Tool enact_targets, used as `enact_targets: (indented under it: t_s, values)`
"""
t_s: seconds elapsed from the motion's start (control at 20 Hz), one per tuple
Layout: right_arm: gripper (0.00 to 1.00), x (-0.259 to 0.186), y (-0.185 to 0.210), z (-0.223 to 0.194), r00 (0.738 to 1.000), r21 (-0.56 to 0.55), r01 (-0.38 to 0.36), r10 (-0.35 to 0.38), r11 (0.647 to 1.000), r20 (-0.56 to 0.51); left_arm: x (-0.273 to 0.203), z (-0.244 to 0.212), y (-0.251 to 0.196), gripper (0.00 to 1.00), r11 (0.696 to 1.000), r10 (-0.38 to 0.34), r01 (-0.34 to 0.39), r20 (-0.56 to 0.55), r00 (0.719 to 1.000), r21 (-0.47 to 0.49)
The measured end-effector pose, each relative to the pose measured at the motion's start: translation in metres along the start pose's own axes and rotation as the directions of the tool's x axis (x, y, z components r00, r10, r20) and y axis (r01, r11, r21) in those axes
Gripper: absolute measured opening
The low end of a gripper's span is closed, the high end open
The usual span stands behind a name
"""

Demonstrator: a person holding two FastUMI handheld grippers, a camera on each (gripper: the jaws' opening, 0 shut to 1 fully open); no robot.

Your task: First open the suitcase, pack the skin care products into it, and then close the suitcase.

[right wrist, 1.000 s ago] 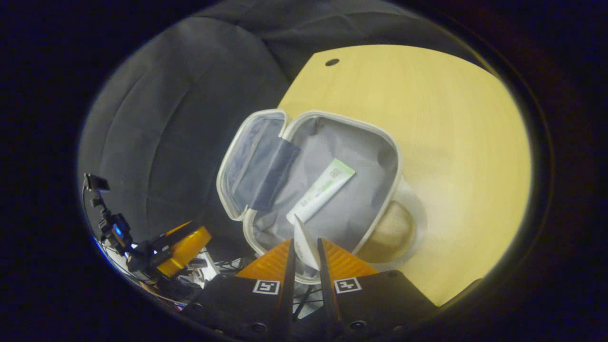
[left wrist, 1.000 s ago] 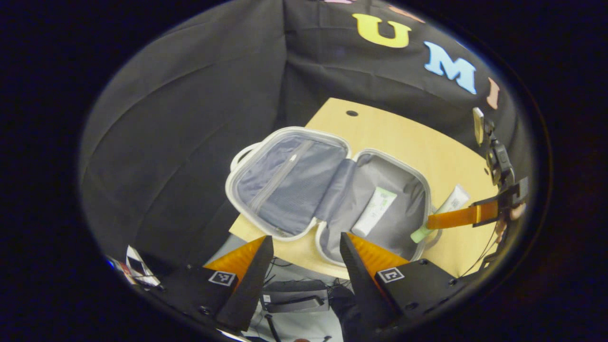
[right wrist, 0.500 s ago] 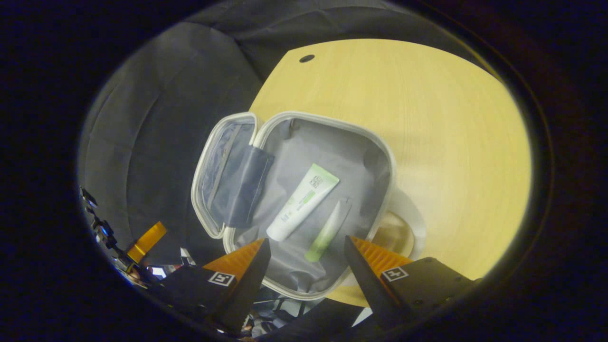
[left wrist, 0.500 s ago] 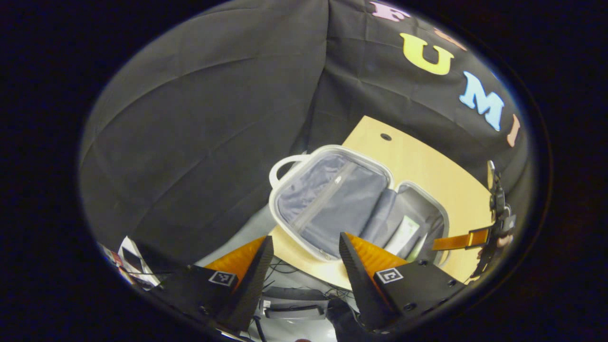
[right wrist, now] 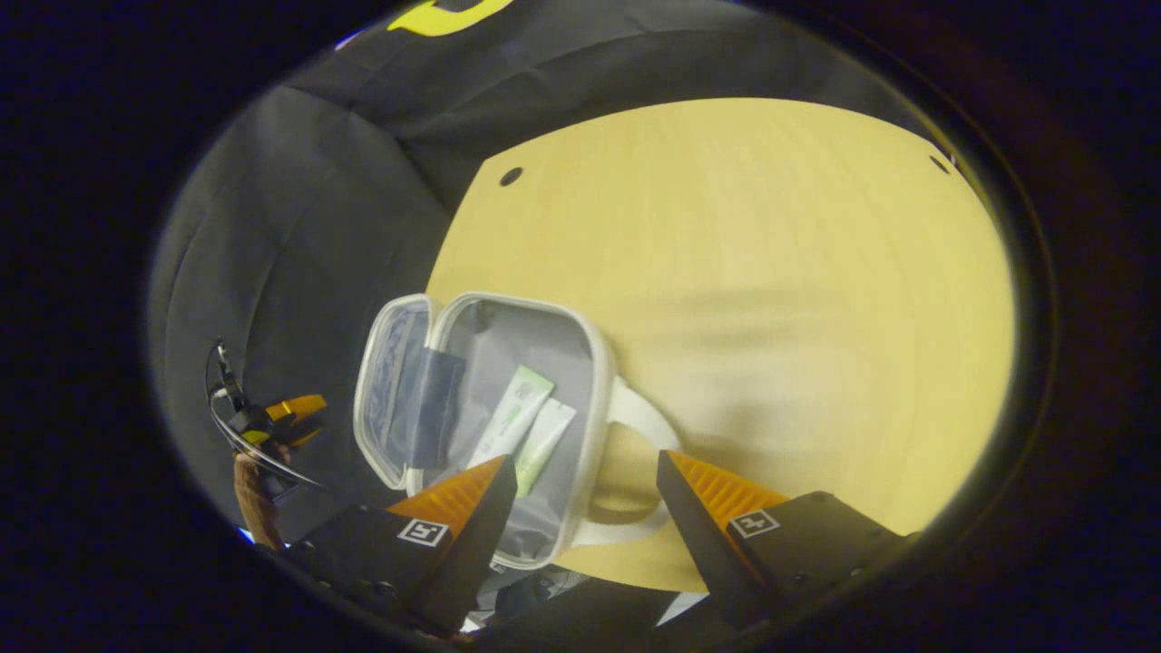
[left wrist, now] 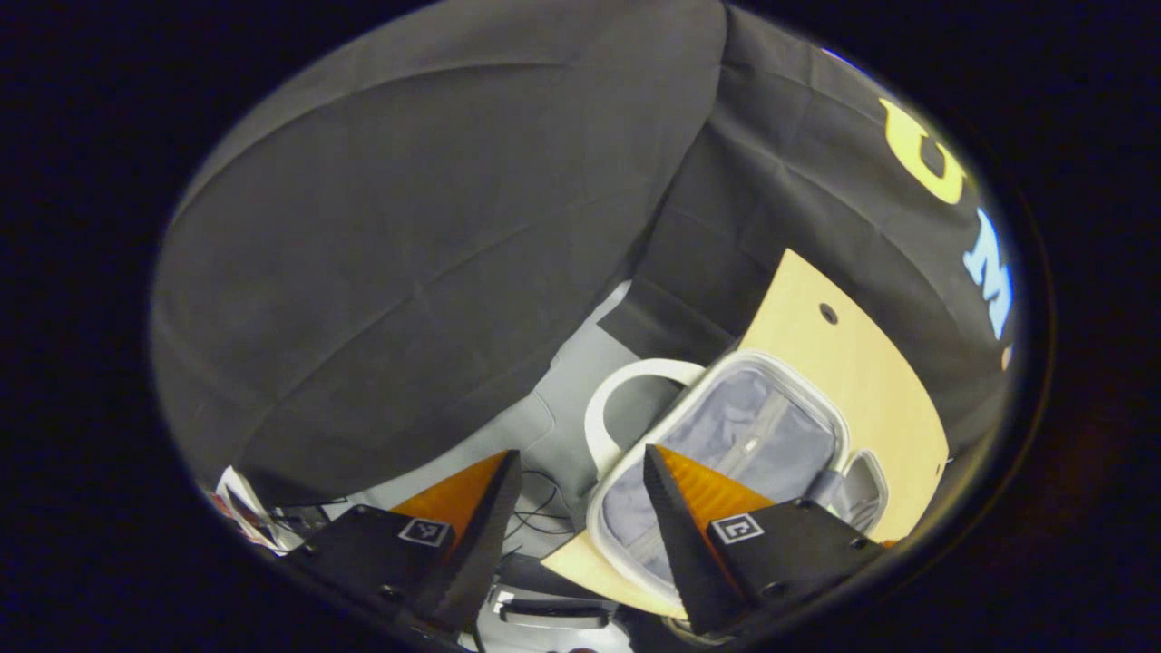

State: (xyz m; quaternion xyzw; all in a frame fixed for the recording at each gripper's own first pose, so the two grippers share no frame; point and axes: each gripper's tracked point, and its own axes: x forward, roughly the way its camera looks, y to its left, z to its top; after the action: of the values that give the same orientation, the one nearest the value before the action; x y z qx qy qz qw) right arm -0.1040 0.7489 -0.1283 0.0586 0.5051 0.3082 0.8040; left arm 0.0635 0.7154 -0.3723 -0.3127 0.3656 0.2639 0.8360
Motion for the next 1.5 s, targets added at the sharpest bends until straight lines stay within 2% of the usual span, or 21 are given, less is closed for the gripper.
enact_targets:
  t_s: [0.15,0.4,0.55,0.65,0.75,0.8,0.9,1.0,1.1,1.25,1.3,1.35,1.4,1.5]
  values:
    - [0.95,-0.014,-0.038,-0.004,0.998,0.099,0.059,-0.060,0.993,0.003,0.056,0.003,0.005,0.87,0.996,-0.025,0.020,-0.065,0.998,-0.083]
    - [0.95,-0.029,-0.071,-0.010,0.993,0.182,0.116,-0.121,0.976,0.013,0.115,0.007,0.012,0.88,0.979,-0.011,-0.016,-0.132,0.991,-0.204]
    - [0.95,-0.026,-0.077,-0.012,0.991,0.193,0.132,-0.134,0.972,-0.001,0.140,-0.004,0.004,0.90,0.942,-0.062,0.007,-0.152,0.987,-0.336]
    - [0.95,-0.022,-0.075,-0.011,0.992,0.193,0.122,-0.122,0.974,-0.014,0.147,-0.006,0.010,0.92,0.918,-0.057,-0.011,-0.160,0.985,-0.397]
    - [0.95,-0.018,-0.074,-0.013,0.994,0.187,0.113,-0.109,0.976,-0.029,0.154,-0.014,0.003,0.92,0.888,-0.125,0.035,-0.167,0.978,-0.458]
    - [0.95,-0.016,-0.073,-0.017,0.993,0.180,0.113,-0.107,0.977,-0.041,0.158,-0.018,-0.004,0.86,0.871,-0.154,0.053,-0.169,0.974,-0.489]
    - [0.95,-0.015,-0.075,-0.019,0.993,0.184,0.110,-0.101,0.977,-0.057,0.165,-0.025,-0.011,0.65,0.833,-0.176,0.056,-0.168,0.970,-0.550]
    - [0.95,-0.014,-0.076,-0.017,0.995,0.210,0.097,-0.087,0.973,-0.055,0.163,-0.027,-0.020,0.38,0.812,-0.212,0.094,-0.141,0.967,-0.576]
    - [0.96,-0.015,-0.077,-0.016,0.996,0.233,0.089,-0.080,0.968,-0.048,0.152,-0.010,-0.029,0.25,0.819,-0.245,0.173,-0.060,0.968,-0.548]
    - [0.95,-0.016,-0.079,-0.014,0.997,0.243,0.077,-0.070,0.967,-0.037,0.107,0.017,-0.034,0.13,0.859,-0.214,0.212,0.050,0.976,-0.466]
    - [0.95,-0.016,-0.079,-0.013,0.997,0.241,0.070,-0.064,0.968,-0.035,0.089,0.025,-0.041,0.18,0.874,-0.214,0.231,0.088,0.973,-0.429]
    - [0.95,-0.018,-0.078,-0.013,0.998,0.237,0.064,-0.057,0.969,-0.037,0.069,0.030,-0.049,0.13,0.886,-0.216,0.247,0.121,0.969,-0.392]
    - [0.95,-0.019,-0.076,-0.014,0.998,0.230,0.058,-0.050,0.972,-0.040,0.050,0.036,-0.061,0.17,0.899,-0.214,0.258,0.157,0.964,-0.355]
    - [0.95,-0.018,-0.074,-0.019,0.998,0.206,0.048,-0.038,0.977,-0.055,0.012,0.046,-0.083,0.17,0.912,-0.220,0.279,0.216,0.951,-0.299]
